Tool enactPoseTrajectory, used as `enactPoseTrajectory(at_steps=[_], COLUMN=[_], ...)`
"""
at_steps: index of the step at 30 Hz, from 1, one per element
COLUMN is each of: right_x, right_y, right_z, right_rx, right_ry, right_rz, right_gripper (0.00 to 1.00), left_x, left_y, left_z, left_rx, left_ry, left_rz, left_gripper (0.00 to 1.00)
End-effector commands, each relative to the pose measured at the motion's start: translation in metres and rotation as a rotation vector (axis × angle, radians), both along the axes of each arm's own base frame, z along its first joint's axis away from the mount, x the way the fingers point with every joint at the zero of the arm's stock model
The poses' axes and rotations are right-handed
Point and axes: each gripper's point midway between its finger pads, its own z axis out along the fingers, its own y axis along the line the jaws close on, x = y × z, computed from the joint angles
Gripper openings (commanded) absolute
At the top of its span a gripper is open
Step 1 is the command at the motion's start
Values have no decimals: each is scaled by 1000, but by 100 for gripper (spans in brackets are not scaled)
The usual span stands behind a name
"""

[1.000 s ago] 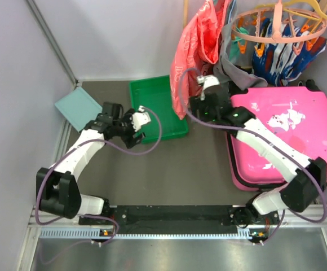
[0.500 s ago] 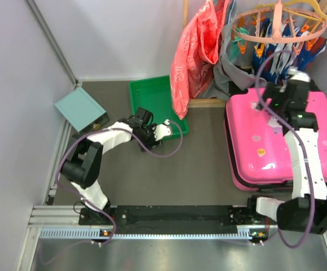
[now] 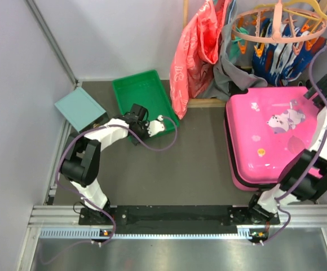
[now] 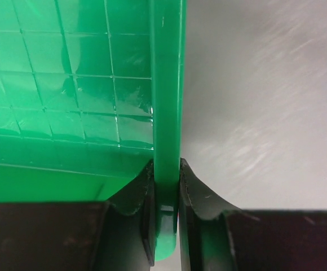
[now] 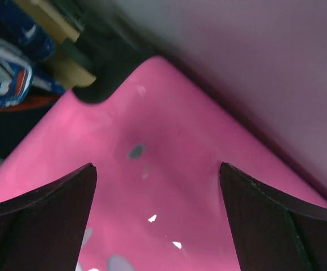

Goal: Open, take out, and arrange the luggage

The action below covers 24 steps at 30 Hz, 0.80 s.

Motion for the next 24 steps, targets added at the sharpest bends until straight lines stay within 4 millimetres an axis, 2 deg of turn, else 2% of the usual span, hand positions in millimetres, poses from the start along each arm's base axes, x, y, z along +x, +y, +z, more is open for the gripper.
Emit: enactPoseTrajectory(at_steps=[1, 6, 9, 10, 11, 13, 14, 19, 20, 22, 24], right_x=[3, 6, 10, 11, 12, 13, 14, 15, 12, 14, 16], right_y=[-32, -49, -47, -45, -44, -40, -37, -23, -20, -8, 10], right_z=[12, 10, 1, -7, -14, -29, -36, -68, -79, -85, -94], right_rx=[6, -45, -17, 5, 21, 64, 84, 179, 199, 247, 309], right_ry=[-27, 42, 72, 86, 93, 112, 121, 178, 192, 169, 140], right_rz=[-67, -58, -18, -5, 3, 24, 28, 85, 85, 117, 164], right_gripper=[89, 91, 92, 92, 93, 95, 99, 99, 96, 92, 85], left_x=[14, 19, 18, 19, 15, 12, 10, 5, 5, 7, 10], left_y=[38, 50, 61, 59, 60, 55, 53, 33, 30, 23, 12], left_z=[22, 36, 37, 39, 39, 43, 48, 67, 71, 83, 96], left_rx=[95, 125, 133, 106, 105, 79, 62, -58, -82, -128, -194], left_ry=[-101, -133, -100, -92, -76, -71, -74, -69, -63, -67, -71], left_rz=[32, 5, 5, -1, -1, -9, -9, -15, 3, 16, 29], left_gripper=[5, 10, 18, 23, 42, 55, 65, 74, 74, 74, 74])
